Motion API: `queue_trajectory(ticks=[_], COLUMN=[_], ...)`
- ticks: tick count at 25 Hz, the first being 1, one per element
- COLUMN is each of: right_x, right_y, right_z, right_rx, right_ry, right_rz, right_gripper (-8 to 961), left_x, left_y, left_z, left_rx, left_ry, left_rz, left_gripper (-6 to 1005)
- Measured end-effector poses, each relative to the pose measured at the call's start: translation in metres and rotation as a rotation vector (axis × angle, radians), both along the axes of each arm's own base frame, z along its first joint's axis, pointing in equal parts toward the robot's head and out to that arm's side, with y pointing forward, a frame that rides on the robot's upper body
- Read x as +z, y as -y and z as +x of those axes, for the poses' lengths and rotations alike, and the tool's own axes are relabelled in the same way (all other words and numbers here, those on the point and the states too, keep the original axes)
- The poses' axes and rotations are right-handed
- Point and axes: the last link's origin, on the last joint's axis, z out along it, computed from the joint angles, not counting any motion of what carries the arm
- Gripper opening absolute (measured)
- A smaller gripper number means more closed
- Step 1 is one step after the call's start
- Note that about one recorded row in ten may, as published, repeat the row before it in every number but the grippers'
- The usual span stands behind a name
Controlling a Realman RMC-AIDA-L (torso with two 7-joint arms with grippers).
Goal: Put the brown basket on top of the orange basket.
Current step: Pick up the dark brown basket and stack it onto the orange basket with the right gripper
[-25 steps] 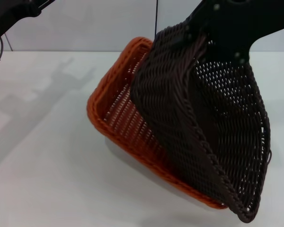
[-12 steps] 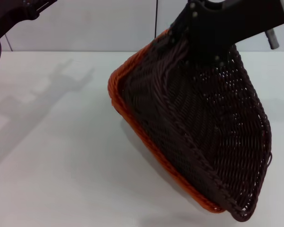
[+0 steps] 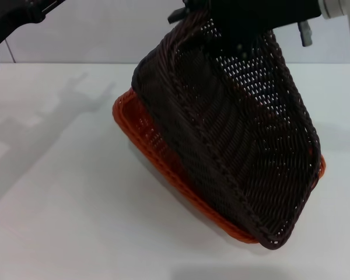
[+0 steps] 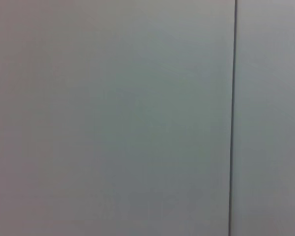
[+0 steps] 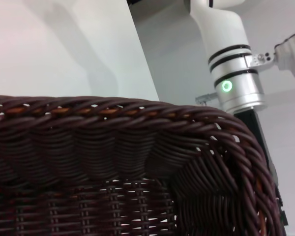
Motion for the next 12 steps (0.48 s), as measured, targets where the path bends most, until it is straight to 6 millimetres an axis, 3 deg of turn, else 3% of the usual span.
queue_trajectory(ticks=[6,8,12], right_x=[-0.0016,-0.0022,-0.0079], right_y=[-0.0036,-0.0057,-0.0093], right_z=[-0.0014,-0.0022,-0.0003], right_rx=[-0.029,-0.048,-0.072], right_ry=[-0.006,-0.005,0.004], right_rz=[0.016,0.025,0.033], right_gripper=[409,560,577], left_x=[0.0014,0.0028,0.0031], left_y=[-0.0001,-0.0001,-0.0001], left_z=[-0.0013,-0.0024,-0.0028], left_rx=[0.004,0.008,0.009], left_ry=[0.003,0.005,0.004], left_rz=[0.004,0.009,0.01], left_gripper=[846,846,846])
